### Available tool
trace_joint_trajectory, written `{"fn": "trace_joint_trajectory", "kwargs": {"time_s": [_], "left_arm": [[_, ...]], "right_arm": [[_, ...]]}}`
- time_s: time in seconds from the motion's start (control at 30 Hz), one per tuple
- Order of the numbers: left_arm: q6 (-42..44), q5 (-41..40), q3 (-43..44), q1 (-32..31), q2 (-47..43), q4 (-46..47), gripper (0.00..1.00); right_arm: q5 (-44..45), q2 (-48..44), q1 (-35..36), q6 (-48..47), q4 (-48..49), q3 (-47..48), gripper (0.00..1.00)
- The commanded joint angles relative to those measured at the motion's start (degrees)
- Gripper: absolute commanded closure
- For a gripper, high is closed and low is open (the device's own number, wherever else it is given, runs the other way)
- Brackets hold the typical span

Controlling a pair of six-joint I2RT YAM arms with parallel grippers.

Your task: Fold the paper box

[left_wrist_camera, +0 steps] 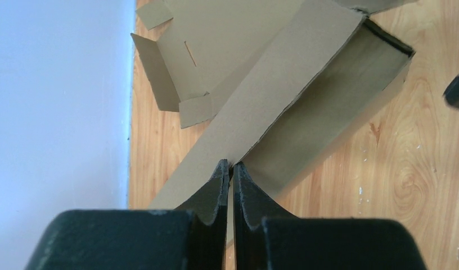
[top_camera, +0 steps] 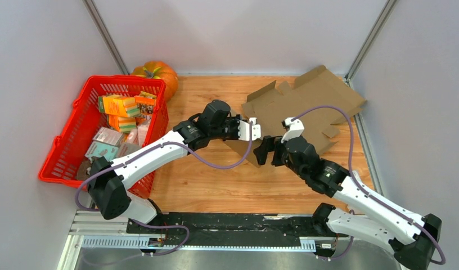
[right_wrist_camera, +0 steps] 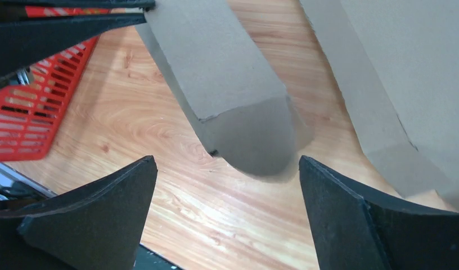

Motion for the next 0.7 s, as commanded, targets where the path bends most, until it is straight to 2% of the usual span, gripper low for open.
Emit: {"fn": "trace_joint_trajectory", "kwargs": {"time_s": [0.0,0.1,0.27,0.37,0.47,0.57,0.6,0.67], "left_arm": [[-4.8,1.4,2.5,-0.3,0.6,-0.6,0.93],[-5.1,1.4,2.3,-0.2,0.6,-0.7,0.93],[-5.0,1.2,3.3,-0.2,0.6,-1.6,0.93],[-4.0,1.1,4.5,-0.2,1.0,-3.1,0.93],[-3.4,1.0,5.7,-0.2,1.4,-4.5,0.93],[-3.6,1.3,6.3,-0.2,1.7,-4.6,0.93],[-3.6,1.4,7.0,-0.2,1.9,-4.7,0.93],[-3.6,1.6,7.7,-0.2,2.7,-5.6,0.93]], "right_arm": [[2.2,0.8,0.0,10.0,-18.1,8.4,0.07],[3.2,4.1,0.0,7.5,-17.1,10.7,0.17],[4.7,8.7,0.1,-0.3,-19.6,15.8,0.16],[9.4,9.7,0.3,-2.4,-19.6,16.6,0.17],[11.5,10.2,0.2,-5.5,-17.3,17.2,0.25],[13.0,12.5,0.2,-7.9,-17.6,18.9,0.39],[13.8,12.9,0.3,-8.7,-17.5,19.3,0.47],[13.9,13.5,0.2,-9.3,-17.0,19.5,0.52]]}}
